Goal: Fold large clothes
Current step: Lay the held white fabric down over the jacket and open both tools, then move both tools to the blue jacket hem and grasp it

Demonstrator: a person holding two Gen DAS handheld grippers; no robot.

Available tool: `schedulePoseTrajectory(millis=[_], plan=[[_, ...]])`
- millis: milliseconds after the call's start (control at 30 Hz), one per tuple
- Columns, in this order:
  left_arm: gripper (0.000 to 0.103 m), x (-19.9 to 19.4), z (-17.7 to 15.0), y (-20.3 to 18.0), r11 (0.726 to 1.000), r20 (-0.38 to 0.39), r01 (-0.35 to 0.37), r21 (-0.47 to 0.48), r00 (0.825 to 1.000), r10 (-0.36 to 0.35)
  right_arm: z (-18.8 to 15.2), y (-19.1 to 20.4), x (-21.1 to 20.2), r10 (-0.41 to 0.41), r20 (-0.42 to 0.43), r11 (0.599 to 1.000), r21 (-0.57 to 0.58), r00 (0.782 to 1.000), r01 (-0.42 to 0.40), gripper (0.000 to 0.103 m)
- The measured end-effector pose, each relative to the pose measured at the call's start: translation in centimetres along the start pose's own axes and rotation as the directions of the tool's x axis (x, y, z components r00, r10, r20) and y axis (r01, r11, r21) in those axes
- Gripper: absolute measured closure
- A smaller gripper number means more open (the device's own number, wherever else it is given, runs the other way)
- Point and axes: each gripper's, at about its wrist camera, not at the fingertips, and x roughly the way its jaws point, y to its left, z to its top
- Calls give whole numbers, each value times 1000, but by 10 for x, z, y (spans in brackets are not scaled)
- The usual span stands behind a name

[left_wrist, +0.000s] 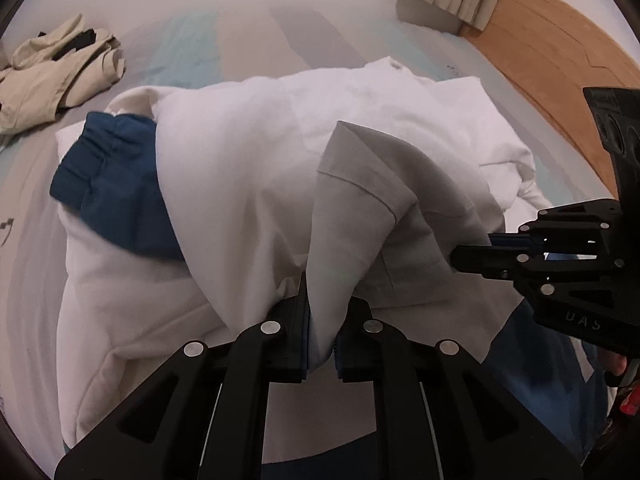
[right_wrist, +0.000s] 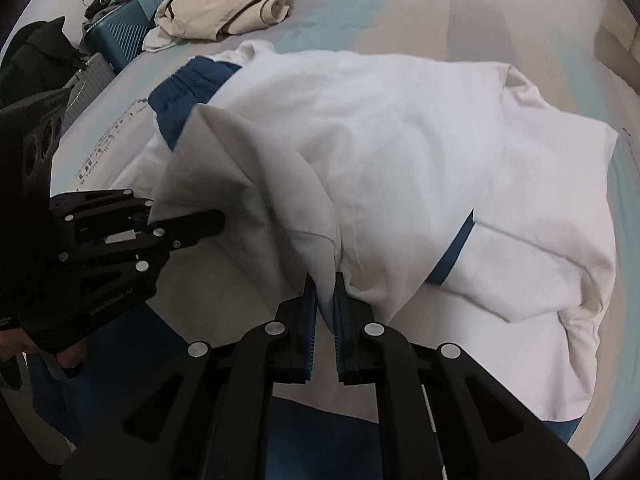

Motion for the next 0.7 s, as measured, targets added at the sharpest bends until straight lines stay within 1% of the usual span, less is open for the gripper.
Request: schedulePoseTrajectory(millis=[100, 167, 200, 233, 300, 333, 367, 400, 467, 533, 567, 600, 633, 700], plan=[[89, -4, -4, -2, 1000, -9, -10, -3, 1000, 10, -4, 1, -3, 5, -9, 1000, -9, 1000, -5, 93], [79, -11, -5, -3, 1000, -17, -22, -12, 1000, 22, -4, 4, -9, 1, -9, 1000, -24, 1000, -2, 89], [68, -14, -6, -3, 999, -19, -30, -20, 999, 30, -3, 5, -11, 0, -9, 1000, -29, 1000, 0, 84], [61, -19, -8, -3, 999, -24, -41, -30, 999, 40, -4, 7, -15, 2, -8, 1000, -30, 1000, -2, 80], [54, -27, -11, -3, 997, -45, -66, -39, 997, 64, -6, 8, -22, 5, -8, 1000, -17, 1000, -5, 63], [48, -34, -13, -3, 996, -55, -80, -48, 995, 77, -8, 9, -28, 6, -4, 1000, -9, 1000, -6, 60], [44, -41, -16, -3, 994, -57, -91, -56, 994, 88, -10, 10, -33, 11, -1, 1000, -6, 1000, -11, 57], [37, -50, -19, -2, 991, -62, -110, -69, 992, 106, -12, 11, -36, 12, 0, 1000, -4, 1000, -12, 53], [30, -62, -25, 0, 987, -82, -132, -93, 989, 125, -18, 11, -45, 6, -4, 1000, -1, 1000, -6, 47], [25, -77, -32, 5, 980, -104, -152, -125, 985, 139, -26, 9, -55, 17, -15, 999, 28, 1000, -16, 43], [23, -86, -36, 7, 976, -114, -167, -138, 982, 151, -30, 8, -61, 10, -17, 999, 38, 1000, -9, 38], [18, -94, -40, 9, 973, -120, -177, -150, 980, 160, -34, 9, -68, -3, -13, 999, 44, 1000, 4, 35], [15, -100, -43, 11, 970, -122, -183, -158, 979, 165, -38, 9, -74, -12, -10, 999, 47, 1000, 12, 34], [13, -115, -52, 16, 964, -137, -200, -173, 974, 178, -47, 9, -86, -25, -13, 998, 56, 1000, 25, 31]])
